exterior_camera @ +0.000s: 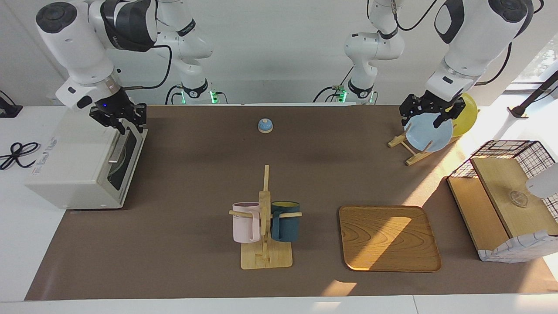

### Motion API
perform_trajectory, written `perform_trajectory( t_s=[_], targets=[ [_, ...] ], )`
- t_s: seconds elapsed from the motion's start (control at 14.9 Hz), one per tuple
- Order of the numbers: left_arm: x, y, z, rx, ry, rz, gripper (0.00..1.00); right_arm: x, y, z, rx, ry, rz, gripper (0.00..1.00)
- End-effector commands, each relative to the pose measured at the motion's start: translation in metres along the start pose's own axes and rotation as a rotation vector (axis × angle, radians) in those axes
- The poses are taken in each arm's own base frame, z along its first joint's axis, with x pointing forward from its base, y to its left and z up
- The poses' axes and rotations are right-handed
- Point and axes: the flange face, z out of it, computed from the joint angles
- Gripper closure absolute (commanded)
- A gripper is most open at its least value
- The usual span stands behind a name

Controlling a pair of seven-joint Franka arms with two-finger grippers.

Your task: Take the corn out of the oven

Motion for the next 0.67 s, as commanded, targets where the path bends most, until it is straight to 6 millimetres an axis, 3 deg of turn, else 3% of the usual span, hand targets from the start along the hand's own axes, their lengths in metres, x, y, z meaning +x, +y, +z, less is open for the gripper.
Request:
perform_trajectory(
  t_s=[0.0,0.2,0.61],
  targets=[
    [-0.009,-0.004,-0.004,0.019,-0.003,0.007,0.0,0.001,0.013,0.017,-0.031,-0.012,-0.046,1.0],
    [-0.009,-0.003,-0.004,0.019,-0.003,0.009,0.0,-0.002,0.033,0.028,-0.056,-0.019,-0.093,1.0],
    [-0.009,-0.003,-0.004,0.019,-0.003,0.009,0.0,-0.008,0.035,0.048,-0.038,-0.051,-0.085,1.0]
  ],
)
